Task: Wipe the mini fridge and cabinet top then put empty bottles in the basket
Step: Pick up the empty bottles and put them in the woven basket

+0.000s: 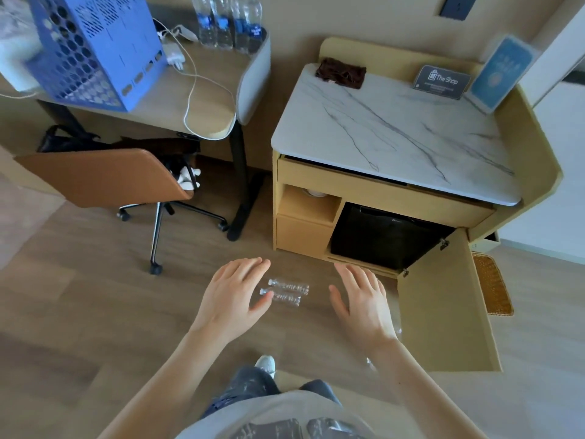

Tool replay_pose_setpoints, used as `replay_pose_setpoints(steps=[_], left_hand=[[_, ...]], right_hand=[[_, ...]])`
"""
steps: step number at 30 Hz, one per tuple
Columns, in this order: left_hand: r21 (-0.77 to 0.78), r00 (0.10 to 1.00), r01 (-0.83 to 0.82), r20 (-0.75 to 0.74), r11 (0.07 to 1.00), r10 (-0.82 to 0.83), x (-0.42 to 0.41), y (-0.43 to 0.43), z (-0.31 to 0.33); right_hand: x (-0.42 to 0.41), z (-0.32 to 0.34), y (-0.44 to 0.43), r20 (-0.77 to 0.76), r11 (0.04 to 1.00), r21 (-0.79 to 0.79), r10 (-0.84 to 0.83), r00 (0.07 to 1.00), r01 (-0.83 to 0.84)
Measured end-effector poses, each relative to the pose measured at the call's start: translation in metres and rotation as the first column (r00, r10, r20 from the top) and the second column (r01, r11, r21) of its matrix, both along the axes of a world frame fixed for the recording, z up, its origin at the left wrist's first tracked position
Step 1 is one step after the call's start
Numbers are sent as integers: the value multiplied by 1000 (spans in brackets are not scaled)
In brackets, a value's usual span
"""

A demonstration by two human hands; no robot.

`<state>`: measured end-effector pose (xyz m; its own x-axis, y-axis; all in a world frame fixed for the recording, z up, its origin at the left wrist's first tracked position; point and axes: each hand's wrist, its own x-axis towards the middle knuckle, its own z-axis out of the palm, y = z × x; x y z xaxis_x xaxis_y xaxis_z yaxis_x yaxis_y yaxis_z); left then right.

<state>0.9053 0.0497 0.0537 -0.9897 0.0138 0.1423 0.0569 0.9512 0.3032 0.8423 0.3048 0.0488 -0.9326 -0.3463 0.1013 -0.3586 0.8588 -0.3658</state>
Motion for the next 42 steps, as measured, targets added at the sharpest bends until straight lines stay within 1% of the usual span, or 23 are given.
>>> replay_pose_setpoints(steps=[9, 13, 18, 24, 27, 30, 34, 38, 42], left_hand=[[-1, 992, -123, -43, 992, 123, -20, -49, 0], [9, 969, -237, -62, 971, 238, -25, -41, -5], [28, 926, -373, -60, 928, 374, -42, -3, -15], [98, 825, -559, -25, 823, 564, -66, 84, -31], [109, 794, -605, 1, 789, 609, -81, 125, -36], [128, 768, -637, 21, 760, 640, -94, 151, -41], [131, 726, -687, 98, 715, 680, -116, 163, -56], [114, 723, -689, 174, 716, 668, -139, 149, -90], [131, 695, -715, 242, 687, 677, -162, 121, -161]], right_hand=[[-56, 4, -61, -18, 989, -7, 148, 989, -148], [-85, 2, -67, -58, 972, -14, 235, 970, -236], [-130, -7, -55, -38, 917, 21, 398, 917, -397], [-183, -16, -13, 30, 805, 76, 587, 809, -588], [-205, -20, 11, 72, 753, 103, 646, 760, -650], [-221, -28, 23, 88, 718, 86, 685, 724, -690], [-237, -50, 18, 154, 673, 90, 719, 677, -735], [-257, -92, 3, 233, 704, 47, 682, 694, -708], [-281, -166, -16, 282, 765, 24, 612, 739, -643]])
